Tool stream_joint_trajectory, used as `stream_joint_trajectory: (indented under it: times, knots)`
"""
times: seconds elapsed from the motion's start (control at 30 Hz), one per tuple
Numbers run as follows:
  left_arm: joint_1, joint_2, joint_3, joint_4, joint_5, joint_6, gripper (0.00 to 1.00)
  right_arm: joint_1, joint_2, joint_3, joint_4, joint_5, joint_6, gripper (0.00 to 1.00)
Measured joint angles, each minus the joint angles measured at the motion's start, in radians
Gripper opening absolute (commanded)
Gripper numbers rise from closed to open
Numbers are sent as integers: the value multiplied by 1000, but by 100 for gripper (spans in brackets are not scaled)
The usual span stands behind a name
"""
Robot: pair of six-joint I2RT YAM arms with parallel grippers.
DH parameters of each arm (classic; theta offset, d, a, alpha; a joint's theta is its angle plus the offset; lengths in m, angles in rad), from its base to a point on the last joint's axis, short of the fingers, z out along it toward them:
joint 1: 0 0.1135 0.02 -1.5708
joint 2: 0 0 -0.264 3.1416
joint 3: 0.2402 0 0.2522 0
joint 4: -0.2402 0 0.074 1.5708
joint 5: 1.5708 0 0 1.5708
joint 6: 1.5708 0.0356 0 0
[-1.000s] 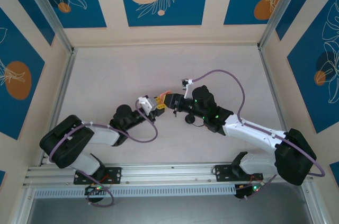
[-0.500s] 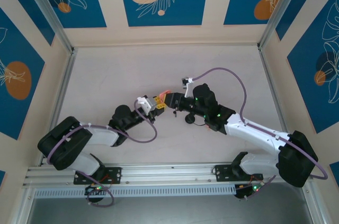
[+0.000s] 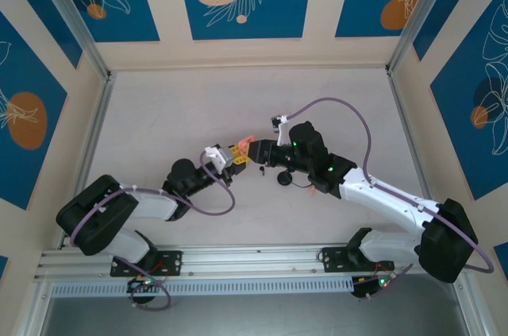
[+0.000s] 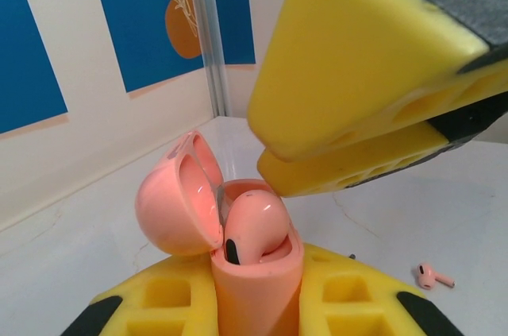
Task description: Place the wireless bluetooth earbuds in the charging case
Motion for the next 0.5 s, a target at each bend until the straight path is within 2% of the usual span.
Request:
stream_joint_trajectory:
  times: [0.5]
  knots:
    - [-2,-6,-38,37,0,22,10,-182,46,233,-384,-222,-180,42]
